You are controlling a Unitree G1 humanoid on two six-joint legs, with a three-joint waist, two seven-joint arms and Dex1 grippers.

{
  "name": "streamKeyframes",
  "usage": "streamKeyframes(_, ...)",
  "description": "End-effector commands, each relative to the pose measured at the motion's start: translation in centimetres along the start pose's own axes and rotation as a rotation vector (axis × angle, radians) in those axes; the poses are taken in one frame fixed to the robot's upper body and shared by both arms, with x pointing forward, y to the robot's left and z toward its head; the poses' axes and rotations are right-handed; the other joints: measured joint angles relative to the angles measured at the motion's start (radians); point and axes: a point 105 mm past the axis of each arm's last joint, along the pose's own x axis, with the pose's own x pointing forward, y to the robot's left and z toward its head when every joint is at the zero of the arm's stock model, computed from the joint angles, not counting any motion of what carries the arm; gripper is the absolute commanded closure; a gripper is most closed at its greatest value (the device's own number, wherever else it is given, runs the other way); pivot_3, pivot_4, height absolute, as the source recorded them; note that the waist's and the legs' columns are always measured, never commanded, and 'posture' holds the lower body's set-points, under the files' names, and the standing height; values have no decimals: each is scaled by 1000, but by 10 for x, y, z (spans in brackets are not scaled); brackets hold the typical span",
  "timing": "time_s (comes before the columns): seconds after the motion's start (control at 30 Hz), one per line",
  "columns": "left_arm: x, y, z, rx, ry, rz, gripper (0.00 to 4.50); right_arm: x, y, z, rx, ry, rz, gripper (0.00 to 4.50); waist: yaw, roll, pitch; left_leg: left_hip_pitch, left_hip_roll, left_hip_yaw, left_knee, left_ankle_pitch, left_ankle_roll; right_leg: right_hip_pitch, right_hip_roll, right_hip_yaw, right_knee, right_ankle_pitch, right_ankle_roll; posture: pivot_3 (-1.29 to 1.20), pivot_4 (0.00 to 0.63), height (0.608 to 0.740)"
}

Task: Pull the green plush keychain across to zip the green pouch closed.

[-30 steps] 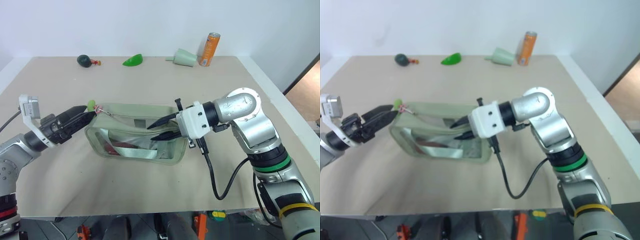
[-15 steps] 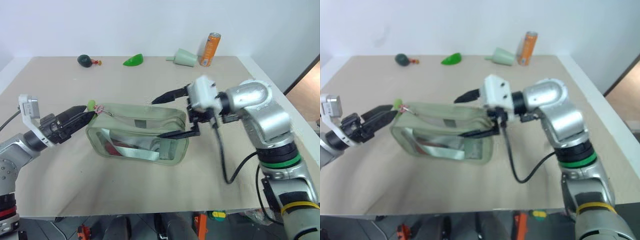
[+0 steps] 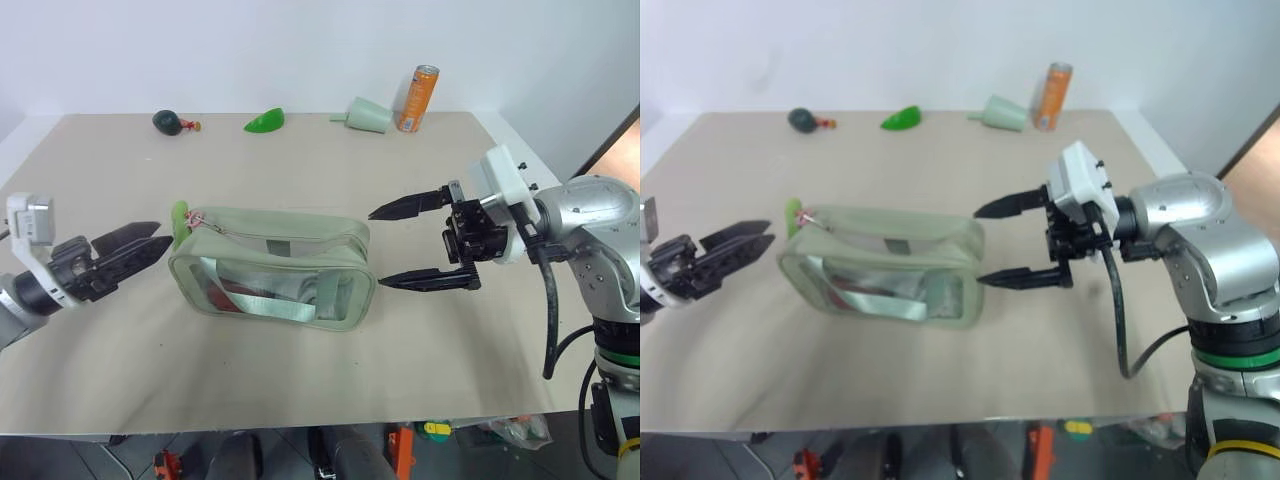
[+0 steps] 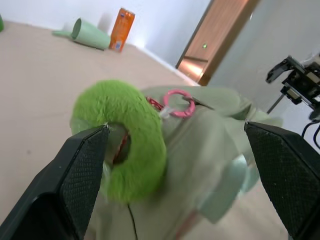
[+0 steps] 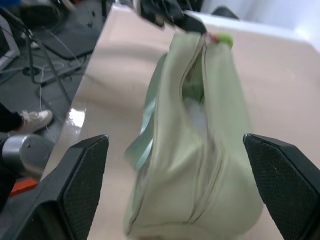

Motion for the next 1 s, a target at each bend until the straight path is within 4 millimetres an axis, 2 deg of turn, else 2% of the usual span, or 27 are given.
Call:
streamKeyframes(0.03,-16,-17,14,80,38,-22,0,0,0,-5,-34,43,-50,40,-1,0,0,0,0,0,0,0,0,0,0,0,0,0,0,0,150,740)
streamKeyframes(0.13,-17,-30,19,113,67,-52,0,4,1,-10,-25,50,-44,40,1,0,0,1,0,1,0,0,0,0,-1,0,0,0,0,0,150,740)
streamKeyframes(0.33,-2,-67,22,238,145,-184,0,13,0,-15,-19,51,-20,40,1,0,0,1,-1,1,0,0,0,0,-2,1,0,0,0,0,150,740)
streamKeyframes(0.47,4,-81,22,285,163,-237,0,16,2,-19,-21,63,-7,40,1,0,0,1,-1,1,0,0,0,0,-1,1,0,0,0,0,150,740)
streamKeyframes(0.67,4,-78,16,265,158,-222,0,13,5,-19,-22,70,6,40,1,1,0,1,0,1,0,0,0,0,0,0,0,0,0,0,150,740)
streamKeyframes(0.8,3,-75,12,237,147,-211,0,10,6,-11,-12,40,4,40,1,1,0,1,0,1,0,0,0,0,0,0,0,0,-1,0,150,740)
streamKeyframes(1.0,3,-72,7,213,137,-203,0,15,11,-12,-7,44,23,40,1,1,0,1,0,1,0,0,0,0,0,1,0,0,-1,0,150,740)
